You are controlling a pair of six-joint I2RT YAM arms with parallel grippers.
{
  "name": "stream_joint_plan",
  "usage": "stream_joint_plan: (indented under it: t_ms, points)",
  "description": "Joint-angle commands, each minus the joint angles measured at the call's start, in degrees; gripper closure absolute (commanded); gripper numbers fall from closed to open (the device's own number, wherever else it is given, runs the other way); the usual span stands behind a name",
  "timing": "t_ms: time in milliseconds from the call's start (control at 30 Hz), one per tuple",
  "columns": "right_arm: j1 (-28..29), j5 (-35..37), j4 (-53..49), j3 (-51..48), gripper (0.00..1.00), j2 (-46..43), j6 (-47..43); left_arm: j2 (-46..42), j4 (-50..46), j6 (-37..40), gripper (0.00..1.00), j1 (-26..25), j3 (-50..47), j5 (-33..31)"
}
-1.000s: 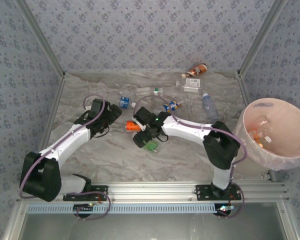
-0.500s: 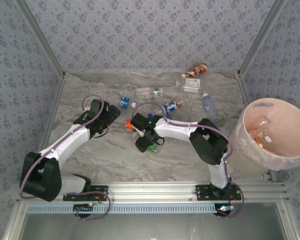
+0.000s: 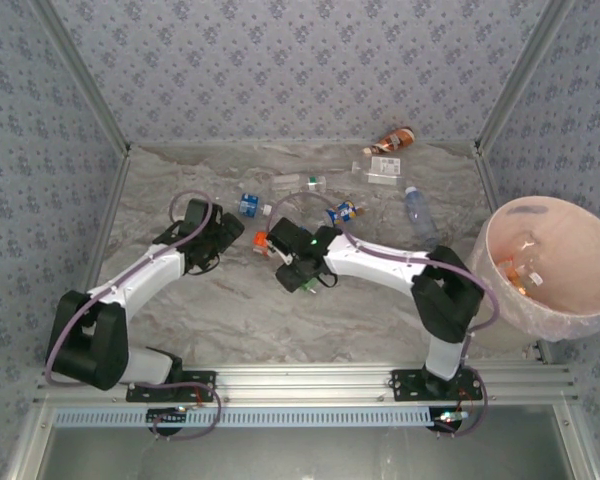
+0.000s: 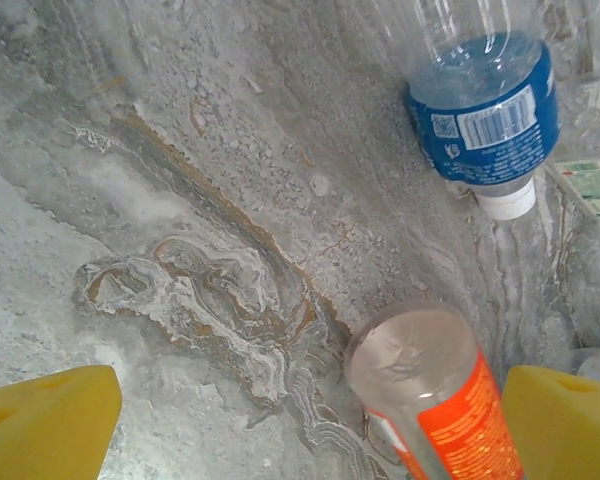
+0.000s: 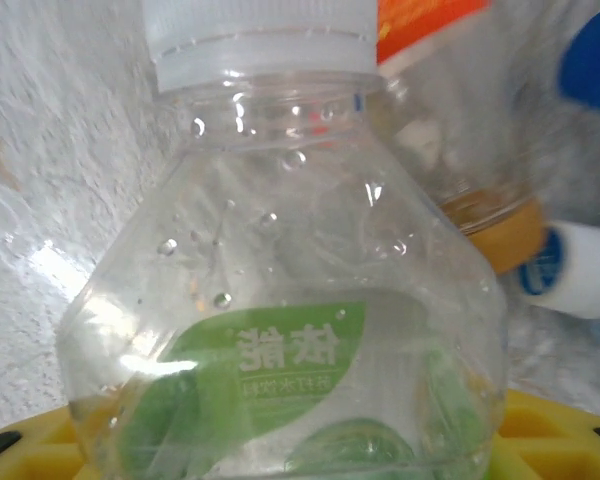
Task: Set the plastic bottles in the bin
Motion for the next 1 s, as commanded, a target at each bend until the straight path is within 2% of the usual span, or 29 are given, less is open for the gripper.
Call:
stream_joint_plan:
  t_ms: [0, 200, 367, 500, 733, 967]
  points:
    - [-1.0, 2.72, -0.24, -1.3, 0.44, -4.5, -1.95, 1.1, 0.51, -0.34, 0.02, 0.21, 2.12, 1.82]
    - [-2.75, 2.64, -1.5, -1.93, 0.47, -10.48, -3.96, 1.43, 1.33, -1.07, 0.02, 0.21, 2.13, 2.66]
    - [-5.49, 3.67, -2.04, -2.73, 0.49, -16.49, -4.23, 2.03, 4.36, -4.12, 0.02, -0.46, 1.77, 6.48]
    - [-8.28, 5.13, -2.89, -2.35, 0.49, -21.55, -4.54, 2.95, 3.31, -6.69, 0.02, -1.87, 3.11, 7.4]
    - [-14.13, 10.1, -6.55, -0.39, 0.5, -31.53, -5.58, 3.17, 4.41, -7.8, 0.02, -3.09, 3.23, 6.56]
    - [-20.96, 20.63, -15.75, 5.2, 0.51, -39.25, -5.74, 4.35, 4.89, -7.88, 0.02, -3.06, 3.3, 6.56]
